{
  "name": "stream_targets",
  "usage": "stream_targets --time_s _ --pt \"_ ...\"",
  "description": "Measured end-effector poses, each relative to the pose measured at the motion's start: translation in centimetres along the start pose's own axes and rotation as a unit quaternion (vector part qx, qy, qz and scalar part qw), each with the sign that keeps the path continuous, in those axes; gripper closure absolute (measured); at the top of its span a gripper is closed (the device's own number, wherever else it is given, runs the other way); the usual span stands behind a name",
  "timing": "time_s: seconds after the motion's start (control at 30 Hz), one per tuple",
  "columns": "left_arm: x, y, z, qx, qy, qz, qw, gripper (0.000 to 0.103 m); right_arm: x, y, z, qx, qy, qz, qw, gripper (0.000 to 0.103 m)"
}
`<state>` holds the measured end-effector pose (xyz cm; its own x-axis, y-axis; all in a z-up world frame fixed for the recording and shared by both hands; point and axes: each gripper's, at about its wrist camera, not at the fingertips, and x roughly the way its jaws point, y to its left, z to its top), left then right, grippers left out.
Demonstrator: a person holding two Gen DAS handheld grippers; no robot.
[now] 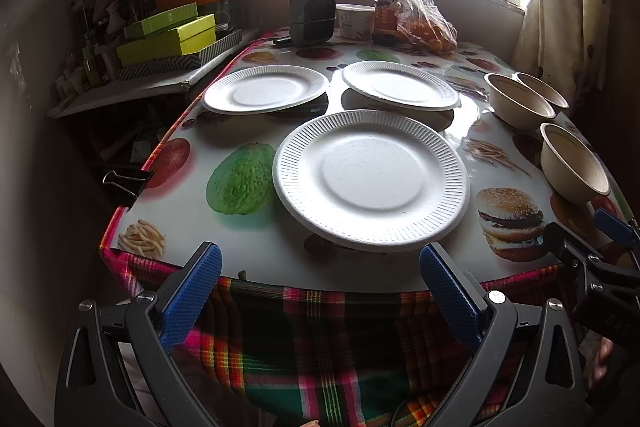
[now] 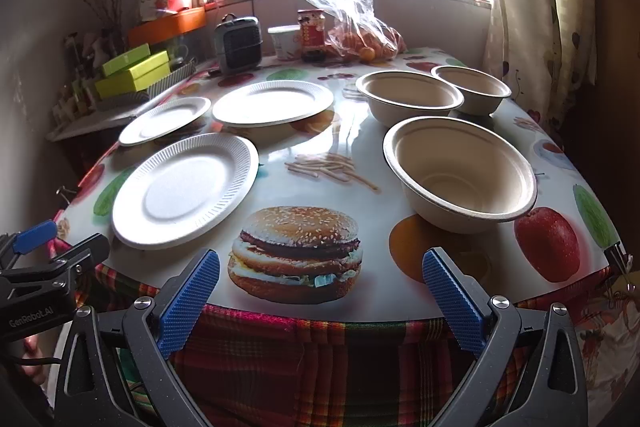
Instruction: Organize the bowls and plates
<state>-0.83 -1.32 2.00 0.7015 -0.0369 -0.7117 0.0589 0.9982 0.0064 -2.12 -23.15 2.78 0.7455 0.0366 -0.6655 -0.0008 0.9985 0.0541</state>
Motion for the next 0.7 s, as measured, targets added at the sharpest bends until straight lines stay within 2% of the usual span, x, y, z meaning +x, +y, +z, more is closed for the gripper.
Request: stream_targets --time_s 0.7 --pt "0.16 -0.09 0.11 0.001 0.002 -0.001 1.0 0.003 -0.17 -0.05 0.03 0.002 0.0 -0.001 1.0 0.0"
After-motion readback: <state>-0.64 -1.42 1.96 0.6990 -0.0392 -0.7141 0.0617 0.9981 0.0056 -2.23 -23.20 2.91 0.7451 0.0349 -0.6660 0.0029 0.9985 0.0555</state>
